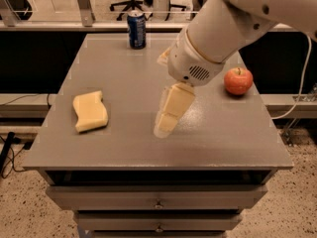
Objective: Move sponge near pepsi can
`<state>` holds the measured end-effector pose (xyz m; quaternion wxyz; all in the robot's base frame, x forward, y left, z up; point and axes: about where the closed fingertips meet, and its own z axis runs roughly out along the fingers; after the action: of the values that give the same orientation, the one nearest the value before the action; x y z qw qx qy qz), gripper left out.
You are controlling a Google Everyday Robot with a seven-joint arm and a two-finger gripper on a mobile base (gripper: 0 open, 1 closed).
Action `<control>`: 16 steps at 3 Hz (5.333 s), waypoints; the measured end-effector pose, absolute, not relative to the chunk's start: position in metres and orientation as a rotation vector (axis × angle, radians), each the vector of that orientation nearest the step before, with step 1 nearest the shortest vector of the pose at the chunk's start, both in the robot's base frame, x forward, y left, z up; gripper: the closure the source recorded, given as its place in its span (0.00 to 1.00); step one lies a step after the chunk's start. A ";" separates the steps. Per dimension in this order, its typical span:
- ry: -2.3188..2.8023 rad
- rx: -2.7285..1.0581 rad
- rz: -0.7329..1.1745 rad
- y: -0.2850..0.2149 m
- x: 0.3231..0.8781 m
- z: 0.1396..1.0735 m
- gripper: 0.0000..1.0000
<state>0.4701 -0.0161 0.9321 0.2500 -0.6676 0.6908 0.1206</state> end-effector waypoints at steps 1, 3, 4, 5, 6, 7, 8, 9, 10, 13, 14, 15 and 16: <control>1.882 -1.818 0.327 -0.017 0.470 0.932 0.00; 1.896 -1.485 0.550 0.052 0.508 0.928 0.00; 1.930 -1.346 0.631 0.092 0.530 0.925 0.00; 1.988 -1.222 0.665 0.123 0.545 0.913 0.00; 2.069 -1.089 0.654 0.139 0.553 0.891 0.00; 2.145 -0.973 0.628 0.147 0.555 0.867 0.00; 2.247 -0.848 0.639 0.162 0.549 0.849 0.00; 2.307 -0.785 0.646 0.170 0.544 0.838 0.00; 2.330 -0.744 0.607 0.164 0.547 0.838 0.19; 2.326 -0.799 0.370 0.135 0.566 0.856 0.96; 2.297 -0.803 0.273 0.107 0.578 0.876 1.00; 2.261 -0.795 0.144 0.064 0.594 0.907 1.00; 2.221 -0.803 0.056 0.022 0.602 0.937 1.00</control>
Offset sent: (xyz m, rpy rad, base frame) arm 0.0264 0.0311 0.0036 0.2897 0.0340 -0.1470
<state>0.6016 0.0218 0.9375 0.3801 -0.3143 0.8696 0.0219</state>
